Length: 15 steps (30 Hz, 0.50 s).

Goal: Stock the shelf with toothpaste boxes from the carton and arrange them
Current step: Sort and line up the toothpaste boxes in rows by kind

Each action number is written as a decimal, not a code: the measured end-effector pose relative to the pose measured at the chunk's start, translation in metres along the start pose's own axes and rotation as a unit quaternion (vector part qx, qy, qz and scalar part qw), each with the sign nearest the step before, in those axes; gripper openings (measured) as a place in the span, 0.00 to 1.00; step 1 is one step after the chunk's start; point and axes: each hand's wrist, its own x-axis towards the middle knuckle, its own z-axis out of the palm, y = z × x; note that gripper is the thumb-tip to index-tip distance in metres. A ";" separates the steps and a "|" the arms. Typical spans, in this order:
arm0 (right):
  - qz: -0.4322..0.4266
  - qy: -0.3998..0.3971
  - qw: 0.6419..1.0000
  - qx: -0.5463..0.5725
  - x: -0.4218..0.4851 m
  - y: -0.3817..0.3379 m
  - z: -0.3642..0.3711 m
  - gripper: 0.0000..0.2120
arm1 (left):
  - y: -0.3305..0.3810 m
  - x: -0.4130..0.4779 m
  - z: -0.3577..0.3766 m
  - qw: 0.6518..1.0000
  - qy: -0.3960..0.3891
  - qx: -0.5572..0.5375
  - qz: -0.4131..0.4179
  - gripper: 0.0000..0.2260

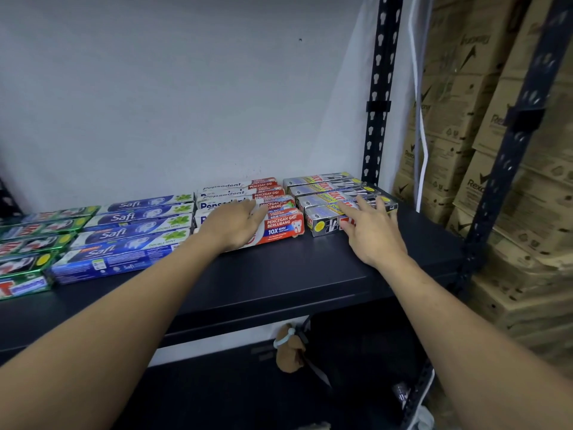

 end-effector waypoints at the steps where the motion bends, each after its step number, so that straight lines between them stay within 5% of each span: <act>1: 0.001 -0.001 1.000 -0.001 0.000 0.000 0.000 0.22 | -0.002 0.000 0.001 1.000 0.008 0.004 0.005 0.24; 15: 0.004 0.021 0.999 -0.025 -0.003 -0.003 -0.001 0.19 | -0.008 -0.004 0.007 0.995 0.066 0.062 0.042 0.24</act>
